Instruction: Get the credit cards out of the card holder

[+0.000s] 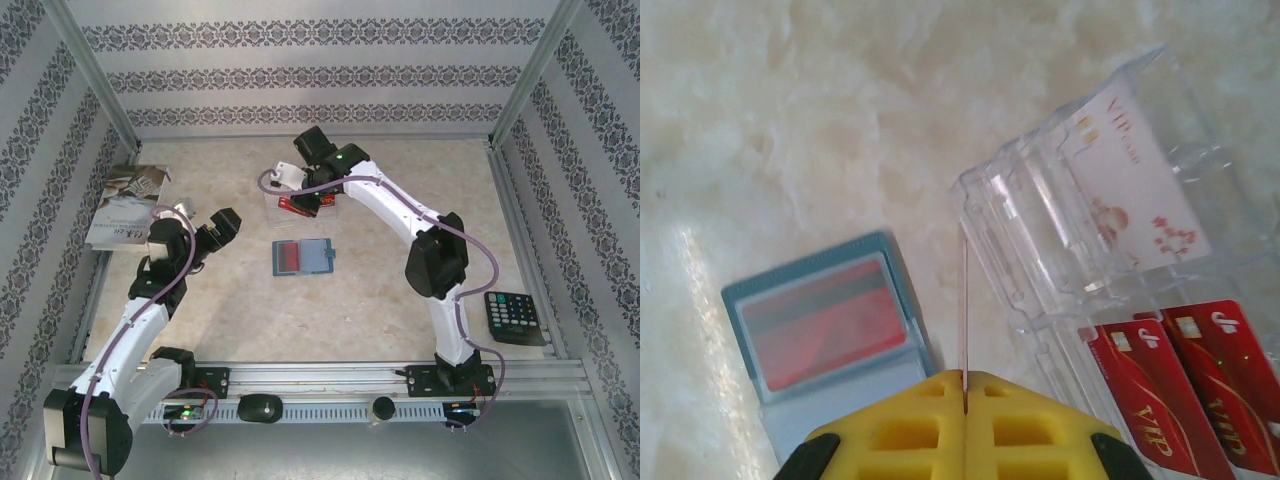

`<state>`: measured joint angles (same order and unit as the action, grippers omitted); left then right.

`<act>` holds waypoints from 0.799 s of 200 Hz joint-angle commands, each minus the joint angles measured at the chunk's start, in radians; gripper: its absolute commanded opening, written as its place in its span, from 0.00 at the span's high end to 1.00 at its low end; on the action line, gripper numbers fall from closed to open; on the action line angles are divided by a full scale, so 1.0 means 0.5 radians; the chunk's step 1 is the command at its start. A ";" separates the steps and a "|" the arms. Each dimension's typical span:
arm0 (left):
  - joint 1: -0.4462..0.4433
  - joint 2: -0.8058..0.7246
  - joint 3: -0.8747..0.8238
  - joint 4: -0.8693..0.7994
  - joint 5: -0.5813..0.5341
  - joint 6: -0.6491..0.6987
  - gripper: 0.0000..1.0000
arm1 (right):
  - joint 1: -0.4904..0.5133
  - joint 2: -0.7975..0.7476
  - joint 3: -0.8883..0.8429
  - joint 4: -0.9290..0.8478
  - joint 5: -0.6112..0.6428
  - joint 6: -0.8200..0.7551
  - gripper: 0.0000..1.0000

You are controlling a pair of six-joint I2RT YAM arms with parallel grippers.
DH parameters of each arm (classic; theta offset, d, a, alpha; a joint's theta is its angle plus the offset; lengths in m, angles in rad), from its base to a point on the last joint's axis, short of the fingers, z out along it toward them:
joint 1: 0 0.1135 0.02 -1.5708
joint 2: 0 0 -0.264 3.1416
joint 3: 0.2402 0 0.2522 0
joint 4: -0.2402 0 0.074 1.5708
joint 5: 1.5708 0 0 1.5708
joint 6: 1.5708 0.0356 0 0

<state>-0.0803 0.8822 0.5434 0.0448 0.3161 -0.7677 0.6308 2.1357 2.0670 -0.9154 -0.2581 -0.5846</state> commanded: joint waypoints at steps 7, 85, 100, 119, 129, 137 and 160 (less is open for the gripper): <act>0.045 0.002 0.076 -0.100 -0.014 0.044 0.00 | -0.033 0.067 0.152 -0.106 0.120 -0.206 1.00; 0.065 0.130 0.045 0.034 0.050 0.043 0.00 | -0.225 0.198 0.434 -0.123 0.224 -0.319 1.00; 0.065 0.177 0.048 0.051 0.061 0.044 0.00 | -0.258 0.251 0.530 -0.187 0.200 -0.368 1.00; 0.066 0.223 0.048 0.070 0.078 0.033 0.00 | -0.287 0.298 0.596 -0.236 0.162 -0.439 1.00; 0.065 0.245 0.049 0.064 0.080 0.030 0.00 | -0.297 0.315 0.614 -0.236 0.134 -0.469 1.00; 0.065 0.257 0.053 0.049 0.076 0.034 0.00 | -0.301 0.325 0.627 -0.238 0.124 -0.497 1.00; 0.067 0.287 0.089 -0.008 0.057 0.053 0.00 | -0.292 0.351 0.639 -0.217 0.168 -0.589 1.00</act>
<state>-0.0631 1.0180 0.5480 0.0372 0.3393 -0.7650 0.4839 2.2795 2.3528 -0.9981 -0.1669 -0.8070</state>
